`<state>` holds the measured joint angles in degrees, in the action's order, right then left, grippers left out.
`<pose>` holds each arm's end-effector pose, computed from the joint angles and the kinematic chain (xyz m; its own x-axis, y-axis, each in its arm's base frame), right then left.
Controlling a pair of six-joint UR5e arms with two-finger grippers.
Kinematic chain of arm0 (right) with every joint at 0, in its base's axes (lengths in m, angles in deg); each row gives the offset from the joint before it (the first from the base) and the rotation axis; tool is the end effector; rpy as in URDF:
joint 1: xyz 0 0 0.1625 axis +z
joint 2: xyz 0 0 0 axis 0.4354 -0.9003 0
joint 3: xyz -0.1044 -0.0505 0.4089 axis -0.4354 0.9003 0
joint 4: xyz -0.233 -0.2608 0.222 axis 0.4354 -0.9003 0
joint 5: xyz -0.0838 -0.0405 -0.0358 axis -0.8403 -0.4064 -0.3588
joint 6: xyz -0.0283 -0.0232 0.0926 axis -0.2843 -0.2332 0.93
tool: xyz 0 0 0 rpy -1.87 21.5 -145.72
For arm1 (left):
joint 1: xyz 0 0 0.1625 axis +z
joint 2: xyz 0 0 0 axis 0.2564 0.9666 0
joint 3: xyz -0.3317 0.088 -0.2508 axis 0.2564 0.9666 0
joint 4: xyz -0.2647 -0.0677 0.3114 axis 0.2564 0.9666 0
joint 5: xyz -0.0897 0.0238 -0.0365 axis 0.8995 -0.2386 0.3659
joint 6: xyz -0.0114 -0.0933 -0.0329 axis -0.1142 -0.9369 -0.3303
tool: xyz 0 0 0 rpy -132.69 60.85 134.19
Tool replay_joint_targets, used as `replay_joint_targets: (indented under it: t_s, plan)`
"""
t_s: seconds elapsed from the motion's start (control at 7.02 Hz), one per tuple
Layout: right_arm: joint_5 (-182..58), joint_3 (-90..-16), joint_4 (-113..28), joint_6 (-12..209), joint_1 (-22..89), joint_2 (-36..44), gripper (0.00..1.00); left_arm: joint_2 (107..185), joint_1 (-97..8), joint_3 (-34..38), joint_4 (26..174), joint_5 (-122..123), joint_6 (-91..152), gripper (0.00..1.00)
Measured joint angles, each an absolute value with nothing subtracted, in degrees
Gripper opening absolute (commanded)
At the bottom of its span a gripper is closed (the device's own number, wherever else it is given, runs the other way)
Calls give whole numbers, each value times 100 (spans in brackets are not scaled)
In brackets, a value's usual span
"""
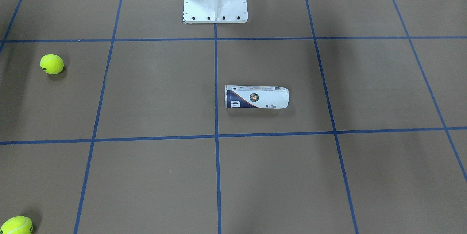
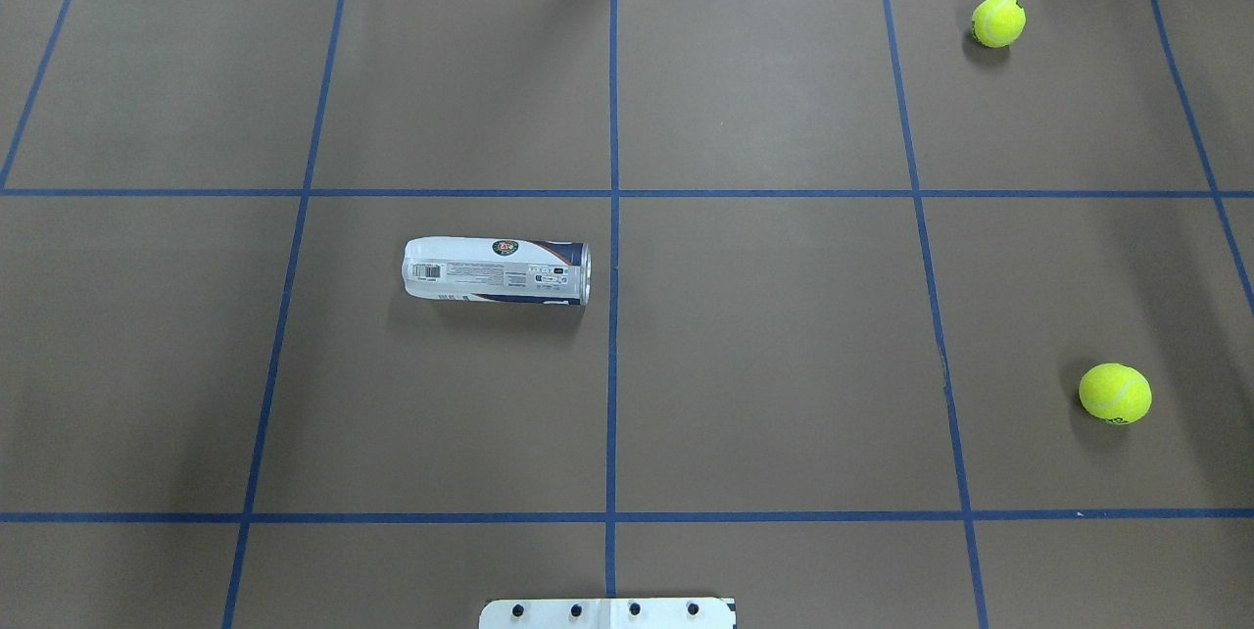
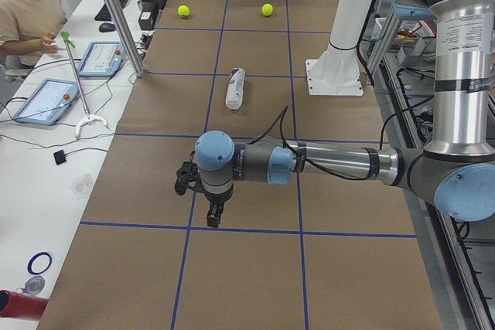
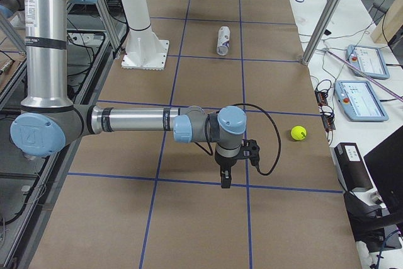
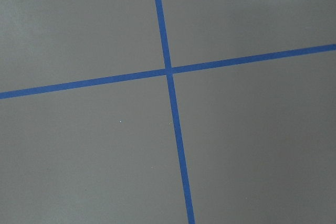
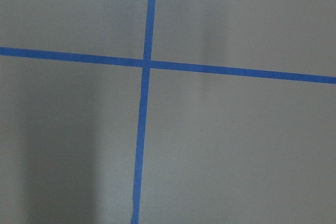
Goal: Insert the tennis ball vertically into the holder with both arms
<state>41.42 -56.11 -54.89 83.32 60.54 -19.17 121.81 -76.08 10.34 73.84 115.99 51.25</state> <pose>0.0440 -0.4747 0.6445 0.8016 -0.0617 0.5946 0.0465 0.9981 0.0409 -0.0683 -0.4624 0.6143 0.6835 0.1528 -0.7138 -0.0572 0.9860 0.1564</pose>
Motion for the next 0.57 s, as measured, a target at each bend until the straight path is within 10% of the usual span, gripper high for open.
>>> replay_joint_targets:
  t_s: [0.57]
  plan:
    - [4172,-5624,-5483,8327,6058,-1921,100,12185,-7519,1058,7378,11538,5118,100]
